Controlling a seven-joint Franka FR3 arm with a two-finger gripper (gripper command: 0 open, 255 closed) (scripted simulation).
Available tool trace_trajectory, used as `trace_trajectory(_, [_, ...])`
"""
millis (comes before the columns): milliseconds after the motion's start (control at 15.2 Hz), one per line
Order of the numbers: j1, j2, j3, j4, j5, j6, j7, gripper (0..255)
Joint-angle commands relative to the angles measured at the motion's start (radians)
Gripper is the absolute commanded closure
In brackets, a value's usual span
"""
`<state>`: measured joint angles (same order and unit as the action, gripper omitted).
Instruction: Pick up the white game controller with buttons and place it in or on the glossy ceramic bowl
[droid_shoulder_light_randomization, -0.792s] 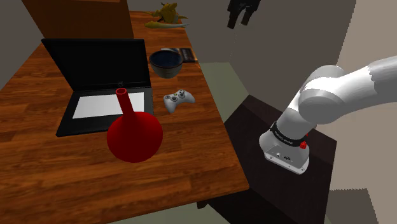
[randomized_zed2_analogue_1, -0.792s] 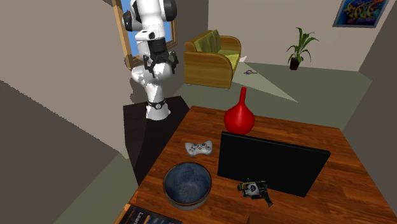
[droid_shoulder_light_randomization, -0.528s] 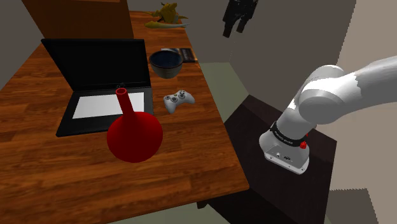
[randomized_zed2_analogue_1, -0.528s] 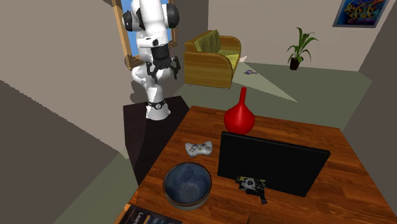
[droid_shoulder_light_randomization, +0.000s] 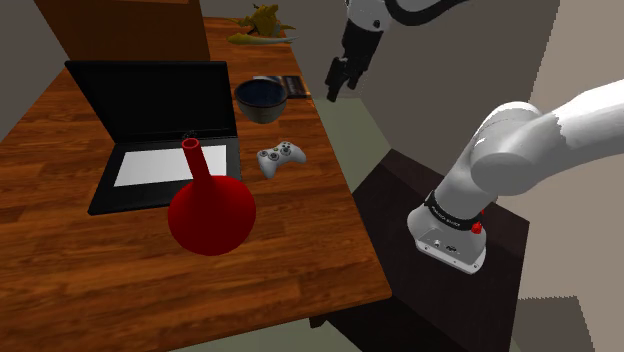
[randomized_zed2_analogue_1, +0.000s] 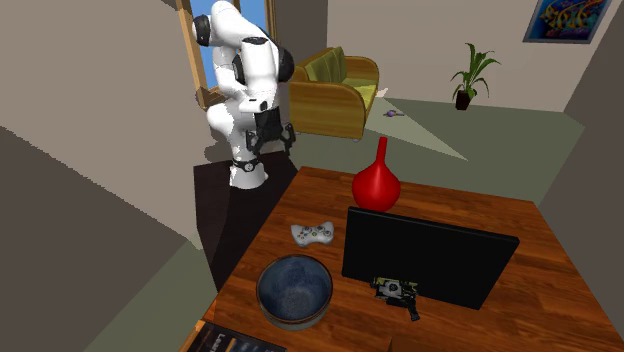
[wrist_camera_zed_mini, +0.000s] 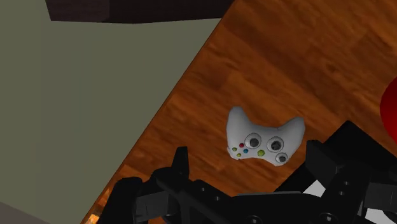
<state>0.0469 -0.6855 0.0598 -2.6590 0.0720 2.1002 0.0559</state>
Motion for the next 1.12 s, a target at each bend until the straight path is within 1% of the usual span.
trace_trajectory(0, [0.005, 0.030, 0.016, -0.043, -0.003, 0.089, 0.003, 0])
trace_trajectory(198, [0.011, 0.109, 0.043, -0.094, -0.010, 0.237, 0.013, 0])
trace_trajectory(462, [0.005, 0.253, 0.085, -0.134, -0.036, 0.444, 0.038, 0])
trace_trajectory(594, [-0.009, 0.339, 0.112, -0.141, -0.064, 0.549, 0.063, 0])
trace_trajectory(726, [-0.037, 0.432, 0.145, -0.140, -0.115, 0.652, 0.103, 0])
trace_trajectory(792, [-0.059, 0.481, 0.167, -0.136, -0.154, 0.702, 0.134, 0])
trace_trajectory(858, [-0.088, 0.532, 0.190, -0.129, -0.211, 0.749, 0.176, 0])
trace_trajectory(924, [-0.125, 0.584, 0.216, -0.118, -0.290, 0.793, 0.237, 0])
trace_trajectory(990, [-0.165, 0.639, 0.239, -0.102, -0.406, 0.832, 0.325, 0])
trace_trajectory(1056, [-0.200, 0.694, 0.249, -0.079, -0.554, 0.861, 0.439, 0])
